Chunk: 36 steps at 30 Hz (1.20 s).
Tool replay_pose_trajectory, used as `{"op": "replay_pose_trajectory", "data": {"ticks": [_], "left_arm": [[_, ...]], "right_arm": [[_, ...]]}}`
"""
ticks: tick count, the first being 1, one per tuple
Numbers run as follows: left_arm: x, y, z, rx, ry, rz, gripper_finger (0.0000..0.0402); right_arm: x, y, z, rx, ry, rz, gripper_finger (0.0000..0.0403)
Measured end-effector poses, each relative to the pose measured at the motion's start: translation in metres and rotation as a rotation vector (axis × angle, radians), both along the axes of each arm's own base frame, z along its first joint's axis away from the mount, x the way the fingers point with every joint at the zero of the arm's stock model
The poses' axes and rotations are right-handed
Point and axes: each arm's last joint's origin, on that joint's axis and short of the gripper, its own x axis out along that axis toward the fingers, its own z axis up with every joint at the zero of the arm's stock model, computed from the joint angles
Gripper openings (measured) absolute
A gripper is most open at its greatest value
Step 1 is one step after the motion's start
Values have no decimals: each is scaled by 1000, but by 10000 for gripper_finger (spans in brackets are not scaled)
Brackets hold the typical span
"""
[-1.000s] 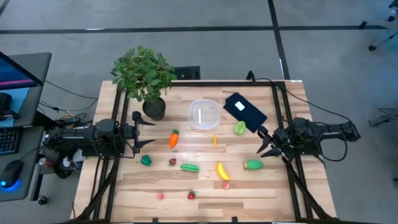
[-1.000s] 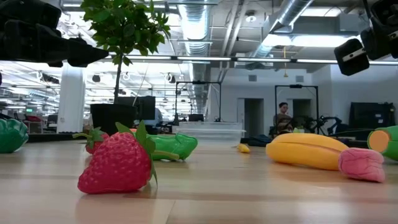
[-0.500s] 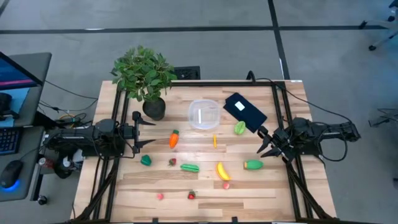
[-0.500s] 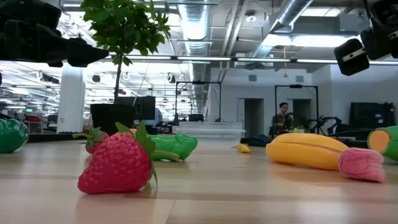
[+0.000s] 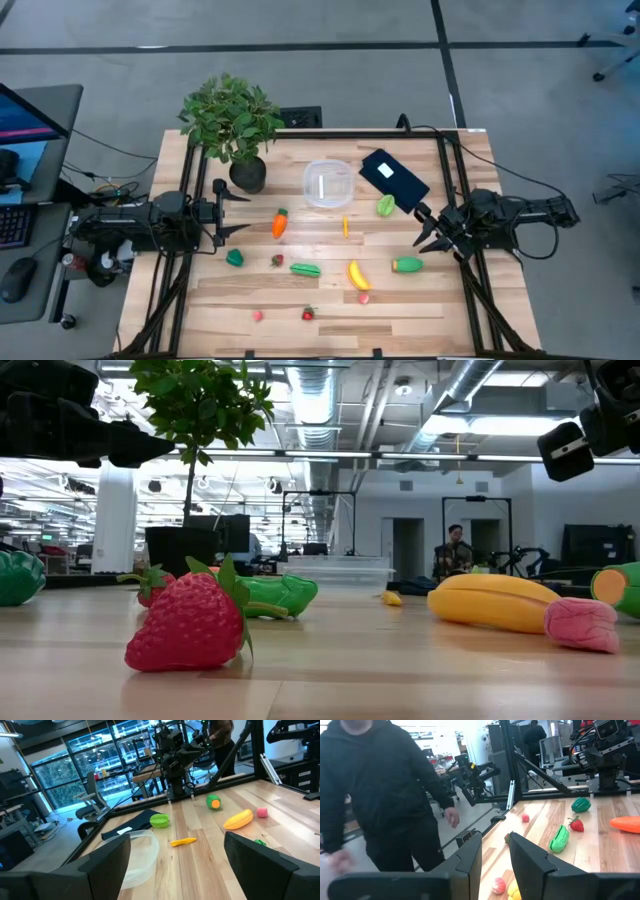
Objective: Pick and placing Produce into tupperware
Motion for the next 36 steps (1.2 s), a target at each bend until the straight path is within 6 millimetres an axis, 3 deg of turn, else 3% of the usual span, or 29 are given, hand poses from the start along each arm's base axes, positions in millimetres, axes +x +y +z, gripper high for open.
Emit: {"op": "replay_pose_trajectory", "data": {"ticks": [17, 20, 26, 31, 36], "left_arm": [[0, 0, 0, 14, -1, 0, 314], [0, 0, 6, 22, -65, -1, 314], [-1, 1, 9, -353, -111, 3, 314], [0, 1, 6, -764, -109, 13, 314], [0, 2, 5, -914, -114, 25, 314]], "right_arm": [[0, 0, 0, 0, 0, -1, 93], [1, -1, 0, -4, -5, -44, 93], [1, -3, 8, 52, -68, -136, 93], [-3, -5, 29, 277, -179, -132, 93], [-6, -5, 36, 334, -235, -110, 93]]}}
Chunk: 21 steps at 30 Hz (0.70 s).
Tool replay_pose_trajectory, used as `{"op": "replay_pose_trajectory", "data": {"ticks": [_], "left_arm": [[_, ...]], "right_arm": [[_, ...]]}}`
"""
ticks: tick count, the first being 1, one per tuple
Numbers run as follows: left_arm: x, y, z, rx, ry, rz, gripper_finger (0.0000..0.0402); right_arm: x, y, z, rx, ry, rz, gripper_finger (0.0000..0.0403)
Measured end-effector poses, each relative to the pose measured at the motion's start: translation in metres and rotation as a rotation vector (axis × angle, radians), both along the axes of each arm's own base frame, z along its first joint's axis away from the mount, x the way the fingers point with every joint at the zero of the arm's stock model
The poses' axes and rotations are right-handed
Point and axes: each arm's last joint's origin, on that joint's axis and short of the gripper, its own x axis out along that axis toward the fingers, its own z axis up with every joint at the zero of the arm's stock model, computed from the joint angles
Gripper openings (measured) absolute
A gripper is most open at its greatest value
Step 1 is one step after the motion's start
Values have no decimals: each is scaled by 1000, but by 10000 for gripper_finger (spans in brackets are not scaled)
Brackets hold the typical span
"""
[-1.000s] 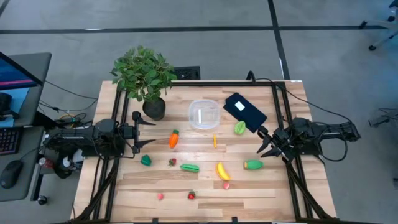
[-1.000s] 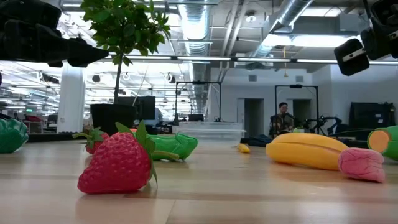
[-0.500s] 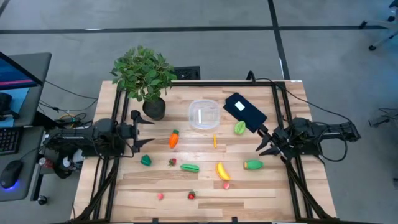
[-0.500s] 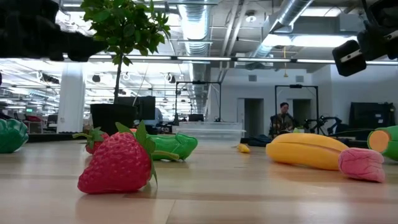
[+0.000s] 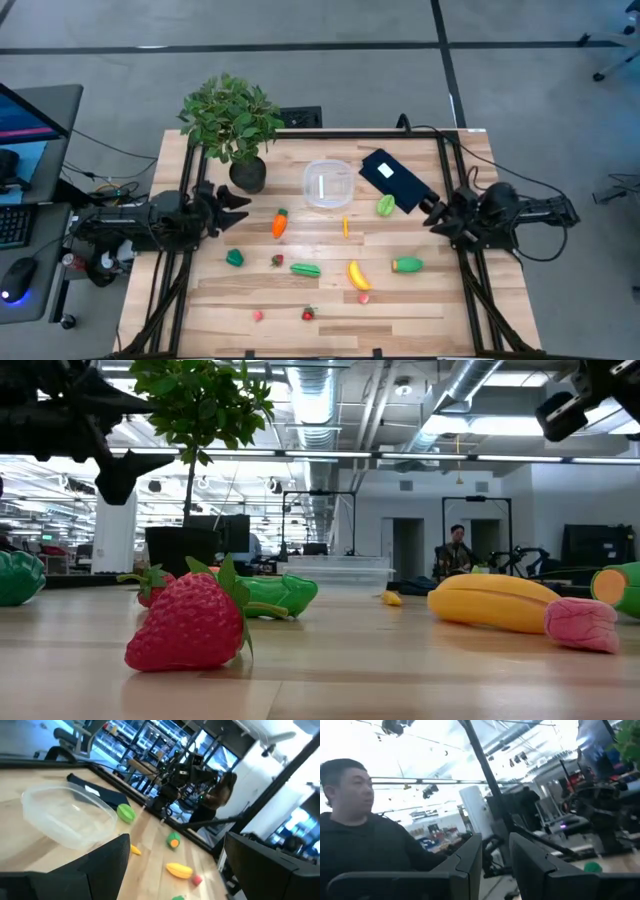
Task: Pick and placing Produce into tupperware
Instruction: Put the left pink peach into the transparent bin
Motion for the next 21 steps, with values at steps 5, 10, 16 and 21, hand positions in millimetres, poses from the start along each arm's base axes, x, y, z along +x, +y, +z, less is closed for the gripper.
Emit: {"op": "replay_pose_trajectory", "data": {"ticks": [5, 10, 16, 21], "left_arm": [[-1, 1, 5, -258, -78, -2, 314], [-1, 3, 2, -390, -86, 73, 314], [-3, 9, 1, -299, -70, 309, 314], [-3, 10, 1, -410, -104, 339, 314]], "right_arm": [[-5, -2, 11, 135, -77, -14, 93], [-11, -6, 21, 362, -134, 4, 93], [-13, -8, 24, 395, -173, -6, 93], [-13, -8, 24, 432, -160, -5, 93]]}}
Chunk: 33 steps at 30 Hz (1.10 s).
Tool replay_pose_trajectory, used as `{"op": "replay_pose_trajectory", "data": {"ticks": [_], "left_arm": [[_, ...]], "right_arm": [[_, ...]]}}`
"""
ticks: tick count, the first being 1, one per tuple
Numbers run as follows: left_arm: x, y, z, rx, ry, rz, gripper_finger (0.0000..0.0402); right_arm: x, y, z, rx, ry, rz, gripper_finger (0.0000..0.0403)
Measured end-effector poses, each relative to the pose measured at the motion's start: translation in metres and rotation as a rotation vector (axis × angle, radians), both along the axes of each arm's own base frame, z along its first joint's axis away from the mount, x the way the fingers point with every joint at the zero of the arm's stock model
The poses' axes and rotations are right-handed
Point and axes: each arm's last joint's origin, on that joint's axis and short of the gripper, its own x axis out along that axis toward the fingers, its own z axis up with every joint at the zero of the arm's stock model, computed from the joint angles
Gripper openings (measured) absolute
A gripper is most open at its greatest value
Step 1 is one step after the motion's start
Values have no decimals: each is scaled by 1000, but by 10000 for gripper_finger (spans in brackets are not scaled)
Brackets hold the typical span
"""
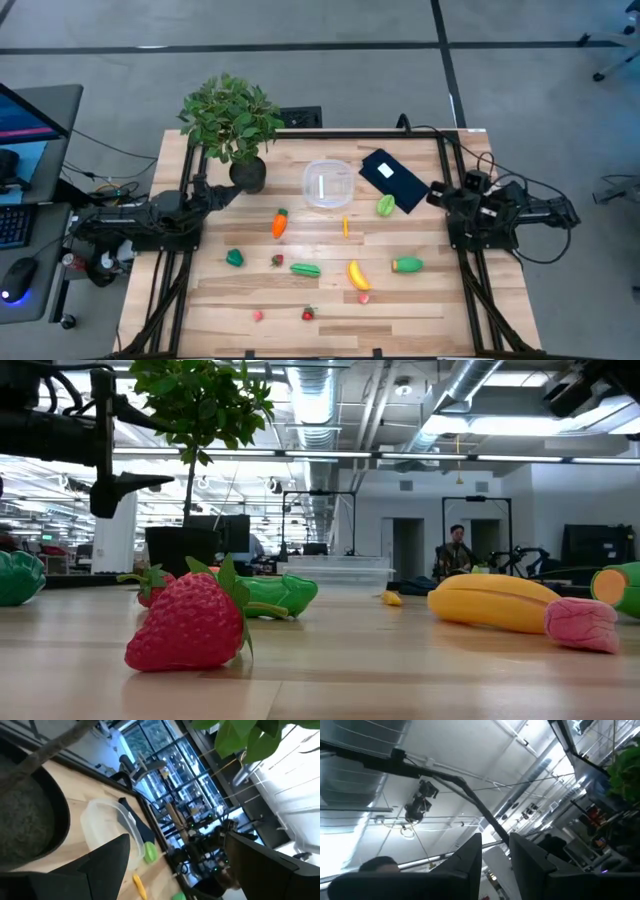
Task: Pick and placing Produce into tupperware
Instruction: Put the left pink peach into the transparent bin
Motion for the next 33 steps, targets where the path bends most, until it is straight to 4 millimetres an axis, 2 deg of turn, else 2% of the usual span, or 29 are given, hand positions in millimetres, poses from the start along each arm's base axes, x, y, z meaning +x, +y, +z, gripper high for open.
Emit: {"op": "replay_pose_trajectory", "data": {"ticks": [3, 12, 19, 23, 29, 33], "left_arm": [[2, -1, -2, -13, 14, -41, 314], [7, -6, -6, -16, 62, -234, 314], [7, -13, -4, 24, 47, -465, 314], [7, -14, 2, 52, -7, -500, 314], [7, -16, 6, 153, -32, -506, 314], [7, -15, 6, 195, -21, -494, 314]], "right_arm": [[3, -2, -3, 58, 50, -27, 93], [10, -2, -14, 71, 184, -61, 93], [11, -2, -15, 52, 196, -84, 93], [11, -2, -15, 14, 189, -110, 93], [10, -2, -13, 109, 181, -44, 93], [11, -3, -14, 120, 196, -67, 93]]}}
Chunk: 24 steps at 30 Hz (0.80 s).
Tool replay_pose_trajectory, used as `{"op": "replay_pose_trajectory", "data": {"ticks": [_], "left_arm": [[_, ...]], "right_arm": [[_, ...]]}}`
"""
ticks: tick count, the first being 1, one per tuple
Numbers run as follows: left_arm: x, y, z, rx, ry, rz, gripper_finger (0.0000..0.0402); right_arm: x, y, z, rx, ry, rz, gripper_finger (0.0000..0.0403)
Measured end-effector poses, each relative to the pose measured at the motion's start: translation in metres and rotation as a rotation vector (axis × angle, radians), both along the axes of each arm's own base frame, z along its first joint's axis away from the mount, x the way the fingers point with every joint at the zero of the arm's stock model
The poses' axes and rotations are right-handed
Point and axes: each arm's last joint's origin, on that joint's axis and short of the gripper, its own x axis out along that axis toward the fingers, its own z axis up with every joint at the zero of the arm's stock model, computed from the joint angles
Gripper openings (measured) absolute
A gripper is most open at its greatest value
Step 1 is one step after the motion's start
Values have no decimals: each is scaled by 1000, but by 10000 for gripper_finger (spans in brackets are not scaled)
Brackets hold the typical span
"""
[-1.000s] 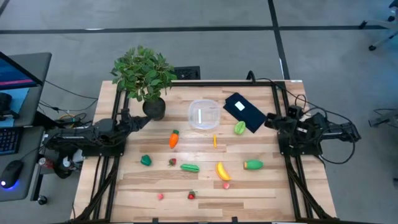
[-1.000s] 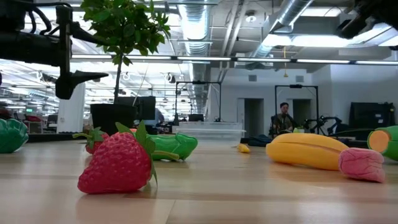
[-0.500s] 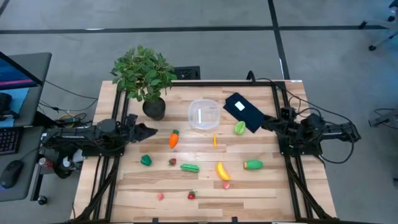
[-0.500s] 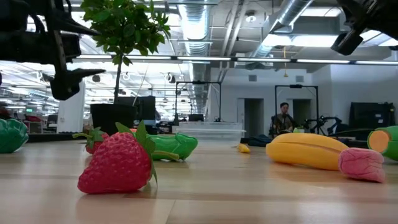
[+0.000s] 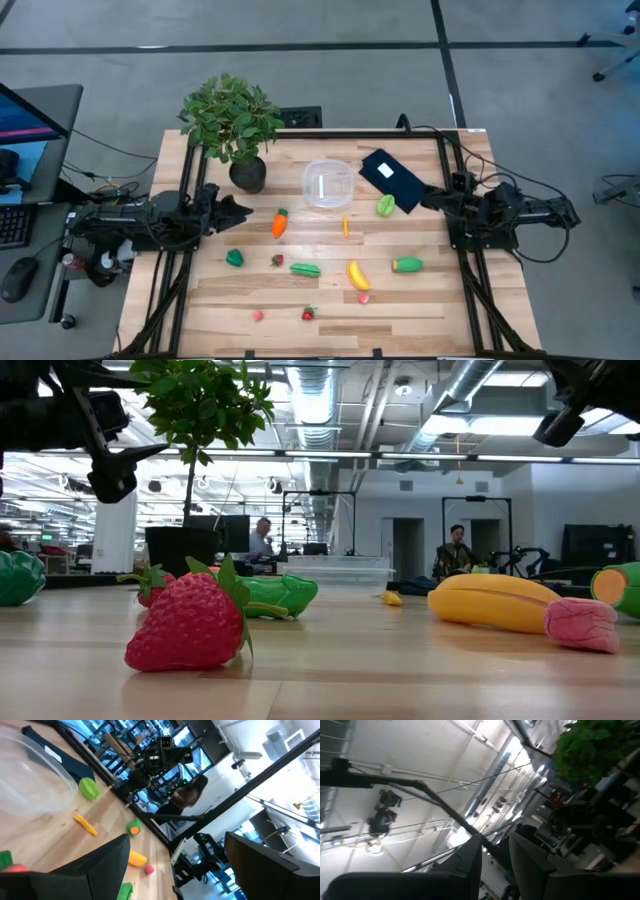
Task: Pick and placing Produce into tupperware
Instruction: Put the left pink peach into the transparent bin
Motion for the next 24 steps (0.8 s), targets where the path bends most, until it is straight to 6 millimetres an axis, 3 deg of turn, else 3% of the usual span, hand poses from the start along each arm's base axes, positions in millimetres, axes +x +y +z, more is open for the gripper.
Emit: {"op": "replay_pose_trajectory", "data": {"ticks": [10, 14, 19, 24], "left_arm": [[0, 1, 0, -37, 1, 15, 314], [0, 1, -2, -73, 28, 14, 314], [0, 2, -2, -84, 26, 46, 314], [0, 1, 3, -174, -24, 26, 313]], "right_arm": [[4, -6, -8, 95, 97, -186, 93], [5, -6, -11, 124, 122, -186, 93], [7, -6, -15, 24, 175, -227, 93], [3, -3, -7, 54, 87, -166, 93]]}}
